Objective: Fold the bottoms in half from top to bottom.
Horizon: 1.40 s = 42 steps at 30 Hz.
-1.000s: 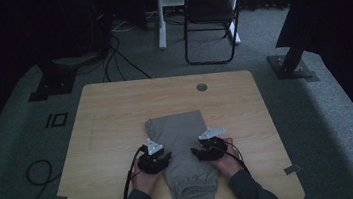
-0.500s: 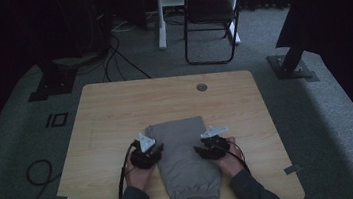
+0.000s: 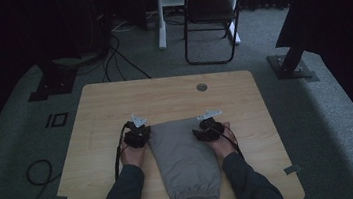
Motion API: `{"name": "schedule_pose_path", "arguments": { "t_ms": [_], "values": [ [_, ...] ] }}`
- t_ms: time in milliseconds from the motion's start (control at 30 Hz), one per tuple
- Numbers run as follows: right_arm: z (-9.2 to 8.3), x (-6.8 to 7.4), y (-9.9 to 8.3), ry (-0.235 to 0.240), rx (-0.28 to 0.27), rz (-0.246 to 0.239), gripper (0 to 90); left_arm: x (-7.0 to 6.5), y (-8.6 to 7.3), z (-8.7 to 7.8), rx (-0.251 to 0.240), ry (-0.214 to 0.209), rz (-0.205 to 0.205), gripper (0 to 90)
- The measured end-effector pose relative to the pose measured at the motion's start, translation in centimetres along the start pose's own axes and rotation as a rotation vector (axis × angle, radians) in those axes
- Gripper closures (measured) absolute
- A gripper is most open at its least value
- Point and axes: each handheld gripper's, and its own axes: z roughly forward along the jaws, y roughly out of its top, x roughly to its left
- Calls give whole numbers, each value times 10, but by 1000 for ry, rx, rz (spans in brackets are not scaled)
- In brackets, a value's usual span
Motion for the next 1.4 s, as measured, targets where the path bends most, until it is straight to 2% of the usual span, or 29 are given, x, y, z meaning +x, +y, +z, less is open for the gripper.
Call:
{"name": "schedule_pose_path", "arguments": {
  "t_ms": [67,100,167,233,367,467,633,767,867,933,1033,1167,1267,1333,1400],
  "values": [
    [0,0,1,-8,12,-9,567,7,-2,-5,-17,20,-29,896],
    [0,0,1,-7,13,-11,568,11,-3,-7,-29,23,-58,895],
    [0,-1,1,0,15,-4,568,18,-5,-12,-39,71,-92,893],
    [0,-2,1,3,17,-2,568,24,-6,-14,-54,54,-129,859],
    [0,-4,3,13,19,12,568,19,-2,-11,-65,19,-83,737],
    [1,-11,6,2,-1,43,562,13,2,-6,-63,3,-75,653],
    [5,-29,16,10,-33,124,516,11,6,11,-6,-41,-98,575],
    [14,-36,24,21,-24,149,501,10,4,21,38,-55,-105,525],
    [23,-38,27,29,-17,144,512,10,3,26,55,-68,-105,524],
    [28,-38,28,24,-8,133,516,9,1,28,72,-63,-94,523],
    [29,-37,28,29,-4,113,527,12,1,28,68,-76,-101,534],
    [28,-38,28,58,5,92,629,10,1,27,79,-101,-92,688],
    [28,-38,29,84,14,103,729,11,1,27,89,-131,-106,791],
    [29,-37,31,99,30,107,799,10,2,27,92,-127,-96,825],
    [29,-36,34,88,38,103,825,8,5,27,91,-106,-81,840]
  ]
}}
